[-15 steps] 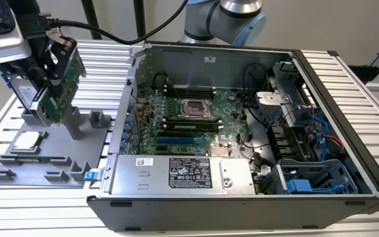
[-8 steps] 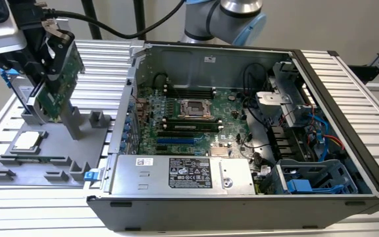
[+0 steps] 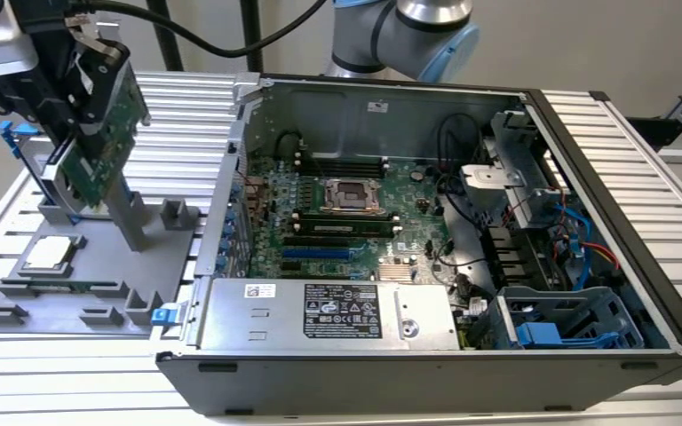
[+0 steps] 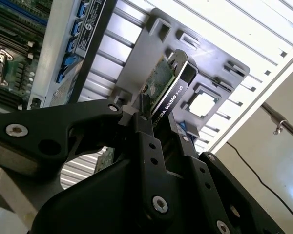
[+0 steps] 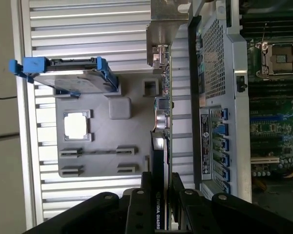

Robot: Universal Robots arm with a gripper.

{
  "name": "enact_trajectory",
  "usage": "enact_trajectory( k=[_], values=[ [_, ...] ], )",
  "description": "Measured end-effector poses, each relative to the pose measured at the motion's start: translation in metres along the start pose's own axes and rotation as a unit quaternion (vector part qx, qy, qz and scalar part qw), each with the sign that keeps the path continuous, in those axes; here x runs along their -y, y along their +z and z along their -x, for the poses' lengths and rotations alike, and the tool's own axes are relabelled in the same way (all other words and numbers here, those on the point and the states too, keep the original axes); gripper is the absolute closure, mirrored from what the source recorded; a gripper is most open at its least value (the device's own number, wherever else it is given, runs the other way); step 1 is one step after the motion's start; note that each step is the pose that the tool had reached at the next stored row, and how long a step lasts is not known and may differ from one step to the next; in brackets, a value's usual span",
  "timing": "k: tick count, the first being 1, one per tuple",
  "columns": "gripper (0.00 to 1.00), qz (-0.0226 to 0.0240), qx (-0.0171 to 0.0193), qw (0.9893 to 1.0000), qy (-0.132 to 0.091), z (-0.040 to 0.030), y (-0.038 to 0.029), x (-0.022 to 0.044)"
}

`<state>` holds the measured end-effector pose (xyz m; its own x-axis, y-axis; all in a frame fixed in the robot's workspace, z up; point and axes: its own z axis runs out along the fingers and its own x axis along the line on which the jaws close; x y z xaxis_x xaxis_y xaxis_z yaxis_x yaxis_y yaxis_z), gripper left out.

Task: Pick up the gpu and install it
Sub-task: 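Pick up the gpu and move the gpu toward the slot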

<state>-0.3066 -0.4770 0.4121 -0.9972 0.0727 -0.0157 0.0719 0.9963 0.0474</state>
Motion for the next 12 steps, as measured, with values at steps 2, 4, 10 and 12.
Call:
enact_trajectory(
  k=[2, 4, 10, 12],
  values=[
    [1.00, 0.0000, 0.0000, 1.0000, 0.000, 0.0000, -0.0019, -0.0001],
    [1.00, 0.0000, 0.0000, 1.0000, 0.000, 0.0000, -0.0033, -0.0001],
    [1.00, 0.0000, 0.0000, 1.0000, 0.000, -0.0001, -0.0035, -0.0003],
    [1.00, -0.0001, -0.0001, 1.0000, 0.000, 0.0005, -0.0036, -0.0003]
  ],
)
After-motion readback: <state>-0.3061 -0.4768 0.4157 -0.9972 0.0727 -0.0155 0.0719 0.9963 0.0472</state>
